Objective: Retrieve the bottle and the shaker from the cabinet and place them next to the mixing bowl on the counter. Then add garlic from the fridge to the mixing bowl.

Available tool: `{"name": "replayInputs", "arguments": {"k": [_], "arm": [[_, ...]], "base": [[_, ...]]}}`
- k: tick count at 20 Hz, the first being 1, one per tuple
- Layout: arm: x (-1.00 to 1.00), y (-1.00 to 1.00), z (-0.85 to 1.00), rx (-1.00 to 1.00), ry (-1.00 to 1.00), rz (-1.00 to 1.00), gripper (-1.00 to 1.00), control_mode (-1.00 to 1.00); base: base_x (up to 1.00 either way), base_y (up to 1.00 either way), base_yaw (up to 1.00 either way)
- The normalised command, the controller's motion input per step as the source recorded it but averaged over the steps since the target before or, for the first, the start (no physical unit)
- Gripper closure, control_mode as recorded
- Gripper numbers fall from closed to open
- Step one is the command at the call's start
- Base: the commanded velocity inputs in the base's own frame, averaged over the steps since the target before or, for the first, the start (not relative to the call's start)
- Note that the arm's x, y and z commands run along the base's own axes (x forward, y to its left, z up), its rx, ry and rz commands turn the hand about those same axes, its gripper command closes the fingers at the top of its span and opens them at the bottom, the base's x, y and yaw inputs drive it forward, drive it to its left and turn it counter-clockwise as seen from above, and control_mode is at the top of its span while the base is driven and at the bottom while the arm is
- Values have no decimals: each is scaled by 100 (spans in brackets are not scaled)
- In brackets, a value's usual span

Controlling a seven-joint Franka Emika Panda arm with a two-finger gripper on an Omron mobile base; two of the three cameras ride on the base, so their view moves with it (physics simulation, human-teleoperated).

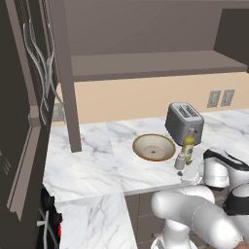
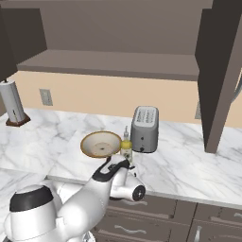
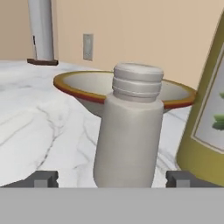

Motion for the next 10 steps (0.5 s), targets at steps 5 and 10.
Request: {"name": "replayInputs", "arguments": {"k": [5, 10], "arm": [[-44, 0, 82, 1, 0, -5, -100, -100], [-70, 0, 100, 1, 0, 0, -100, -100]], "base": [[0, 0, 0], [0, 0, 0]]}}
